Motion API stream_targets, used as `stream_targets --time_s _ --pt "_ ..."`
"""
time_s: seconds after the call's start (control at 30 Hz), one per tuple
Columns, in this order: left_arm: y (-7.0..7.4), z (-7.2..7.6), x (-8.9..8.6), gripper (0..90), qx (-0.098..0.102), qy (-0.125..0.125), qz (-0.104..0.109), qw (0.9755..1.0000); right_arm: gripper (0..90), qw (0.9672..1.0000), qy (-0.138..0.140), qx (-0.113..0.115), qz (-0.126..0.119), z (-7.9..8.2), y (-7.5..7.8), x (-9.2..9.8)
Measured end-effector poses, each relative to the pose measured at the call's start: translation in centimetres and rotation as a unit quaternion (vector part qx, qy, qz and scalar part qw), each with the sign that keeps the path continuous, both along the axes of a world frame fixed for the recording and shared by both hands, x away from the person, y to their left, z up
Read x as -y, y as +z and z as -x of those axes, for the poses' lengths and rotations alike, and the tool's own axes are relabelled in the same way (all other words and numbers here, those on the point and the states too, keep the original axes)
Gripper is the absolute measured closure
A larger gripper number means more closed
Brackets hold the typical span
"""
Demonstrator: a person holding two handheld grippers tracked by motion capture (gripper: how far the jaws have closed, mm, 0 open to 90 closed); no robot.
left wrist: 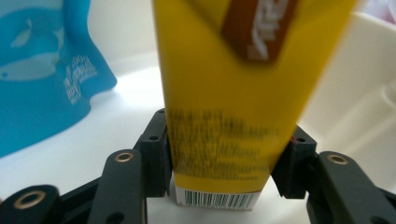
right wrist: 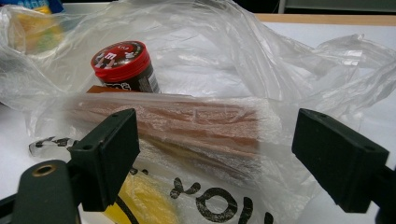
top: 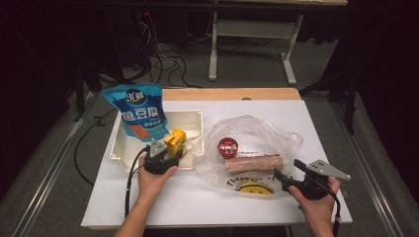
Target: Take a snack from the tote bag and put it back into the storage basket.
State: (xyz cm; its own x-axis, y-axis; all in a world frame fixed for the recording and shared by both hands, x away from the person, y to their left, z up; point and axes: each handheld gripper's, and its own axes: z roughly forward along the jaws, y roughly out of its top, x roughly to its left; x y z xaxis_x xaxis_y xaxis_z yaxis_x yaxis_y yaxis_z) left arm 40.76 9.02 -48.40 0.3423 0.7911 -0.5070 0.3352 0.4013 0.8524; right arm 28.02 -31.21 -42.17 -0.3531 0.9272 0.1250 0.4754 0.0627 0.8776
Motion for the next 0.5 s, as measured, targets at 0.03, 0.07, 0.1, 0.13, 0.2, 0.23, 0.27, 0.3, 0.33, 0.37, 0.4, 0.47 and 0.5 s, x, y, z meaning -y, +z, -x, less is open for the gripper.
stream_targets --time_s 0.03,0.07,0.1,0.13,0.2,0.23,0.27,0.3,0.33,0.37,0.4,0.47,0.5 --pt "0.0 0.1 0.0 48.3 0.002 0.0 -0.006 1.0 15.0 1.0 0.0 -0.001 -0.002 0.0 0.0 0.0" --pt "0.0 0.2 0.1 48.1 0.003 -0.003 -0.012 0.9999 15.0 1.0 0.0 -0.002 -0.003 0.0 -0.1 0.0" --pt "-0.1 0.3 0.1 47.4 0.004 -0.005 -0.016 0.9998 14.8 1.0 0.0 -0.004 -0.004 0.0 -0.1 0.0" --pt "0.0 0.4 0.0 46.2 0.002 -0.01 -0.013 0.9999 14.8 1.0 0.0 -0.006 -0.005 0.0 -0.1 0.0" --pt "0.4 0.7 -0.4 37.0 -0.006 -0.007 0.002 1.0 14.4 1.0 0.003 -0.008 -0.005 0.0 -0.1 -0.1" --pt "0.8 0.9 -0.7 32.9 -0.011 -0.002 0.007 0.9999 14.3 1.0 0.004 -0.007 -0.004 0.1 -0.1 -0.2" --pt "0.8 0.9 -0.7 30.1 -0.011 -0.002 0.007 0.9999 14.4 1.0 0.006 -0.004 -0.004 0.1 -0.1 -0.2" --pt "1.6 1.4 -1.6 27.5 -0.017 0.006 0.022 0.9996 14.4 1.0 0.004 -0.004 -0.005 0.1 0.0 -0.2" --pt "1.6 1.4 -1.6 27.1 -0.017 0.006 0.022 0.9996 14.4 1.0 0.004 -0.004 -0.005 0.1 0.0 -0.1" --pt "2.4 2.3 -2.6 28.5 -0.014 0.008 0.031 0.9994 14.4 1.0 0.002 -0.005 -0.006 0.1 0.0 0.0" --pt "2.8 2.7 -3.0 30.3 -0.015 0.012 0.042 0.9989 14.4 1.0 0.0 -0.005 -0.008 0.1 -0.1 0.0" --pt "3.2 3.1 -3.3 43.8 -0.017 0.014 0.055 0.9983 14.4 1.0 -0.001 -0.005 -0.008 0.1 -0.1 0.1" --pt "3.8 4.0 -3.6 56.8 -0.024 0.016 0.079 0.9964 14.4 1.0 -0.001 -0.004 -0.007 0.2 0.0 0.1"
